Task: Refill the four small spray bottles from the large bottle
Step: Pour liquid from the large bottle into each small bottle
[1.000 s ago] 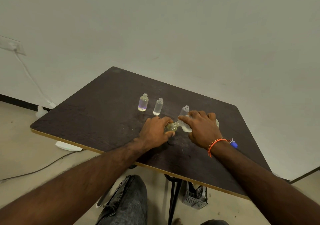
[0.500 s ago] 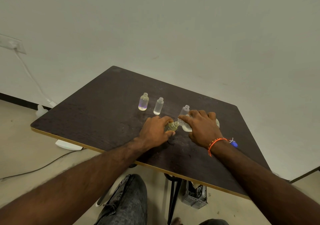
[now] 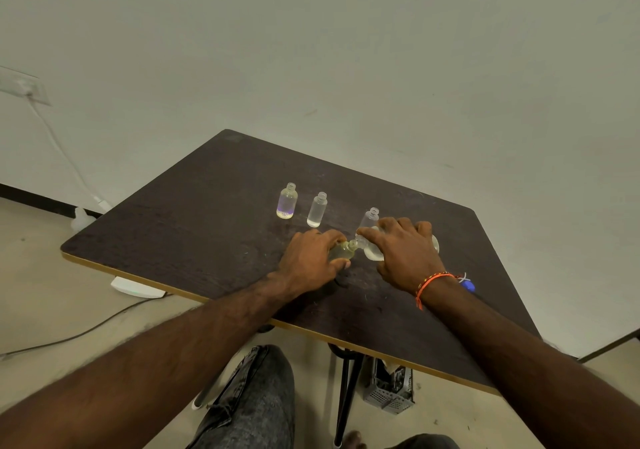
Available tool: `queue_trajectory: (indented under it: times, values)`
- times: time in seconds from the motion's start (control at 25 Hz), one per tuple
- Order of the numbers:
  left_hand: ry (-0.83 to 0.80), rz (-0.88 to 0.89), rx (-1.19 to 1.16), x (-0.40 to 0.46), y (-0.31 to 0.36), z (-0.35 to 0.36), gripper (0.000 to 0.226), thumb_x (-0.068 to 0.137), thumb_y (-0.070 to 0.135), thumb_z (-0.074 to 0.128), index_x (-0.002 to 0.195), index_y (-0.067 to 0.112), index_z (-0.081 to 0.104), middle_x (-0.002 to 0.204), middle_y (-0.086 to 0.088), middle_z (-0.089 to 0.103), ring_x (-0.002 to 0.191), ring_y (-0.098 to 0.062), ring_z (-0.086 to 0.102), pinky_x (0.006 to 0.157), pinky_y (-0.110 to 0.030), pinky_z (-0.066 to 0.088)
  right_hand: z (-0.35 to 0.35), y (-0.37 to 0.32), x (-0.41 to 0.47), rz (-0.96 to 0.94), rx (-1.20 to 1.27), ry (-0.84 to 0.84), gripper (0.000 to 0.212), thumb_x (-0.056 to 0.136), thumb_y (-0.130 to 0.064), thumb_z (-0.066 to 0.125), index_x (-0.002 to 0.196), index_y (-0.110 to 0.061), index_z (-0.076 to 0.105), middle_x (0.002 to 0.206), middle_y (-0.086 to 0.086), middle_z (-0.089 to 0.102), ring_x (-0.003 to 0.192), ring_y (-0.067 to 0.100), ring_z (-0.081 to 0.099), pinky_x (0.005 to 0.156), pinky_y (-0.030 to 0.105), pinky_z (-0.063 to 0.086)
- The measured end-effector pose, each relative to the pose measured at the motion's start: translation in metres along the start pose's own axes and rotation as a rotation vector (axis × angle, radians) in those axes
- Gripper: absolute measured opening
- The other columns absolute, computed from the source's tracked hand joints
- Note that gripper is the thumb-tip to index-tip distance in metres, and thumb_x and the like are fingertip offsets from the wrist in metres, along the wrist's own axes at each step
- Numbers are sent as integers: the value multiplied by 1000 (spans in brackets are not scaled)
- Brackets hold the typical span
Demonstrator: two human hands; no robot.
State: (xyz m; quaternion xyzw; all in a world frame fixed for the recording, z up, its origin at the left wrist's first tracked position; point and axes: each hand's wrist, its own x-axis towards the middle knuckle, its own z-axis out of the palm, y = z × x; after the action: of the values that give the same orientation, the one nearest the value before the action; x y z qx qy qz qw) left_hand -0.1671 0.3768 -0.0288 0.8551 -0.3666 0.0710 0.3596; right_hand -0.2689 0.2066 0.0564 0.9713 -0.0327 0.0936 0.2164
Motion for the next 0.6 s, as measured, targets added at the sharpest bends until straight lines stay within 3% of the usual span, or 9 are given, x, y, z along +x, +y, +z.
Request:
queue_trajectory:
  times: [0.36, 0.6]
  values:
    - [-28, -15, -45, -1, -2, -1, 50, 88, 50, 77, 128, 25, 62, 116, 4, 70, 104, -14, 64, 99, -44, 53, 8, -5, -2, 28, 147, 9, 70, 84, -49, 64, 147, -37, 34, 142, 1, 53, 119, 26, 56, 98, 47, 32]
    - [-32, -51, -51, 4, 1, -1, 42, 90, 49, 74, 119, 23, 59, 111, 3, 71, 101, -17, 67, 94, -45, 54, 6, -1, -9, 222, 519, 66, 75, 84, -51, 63, 148, -29, 32, 145, 1, 51, 120, 24, 57, 101, 45, 45]
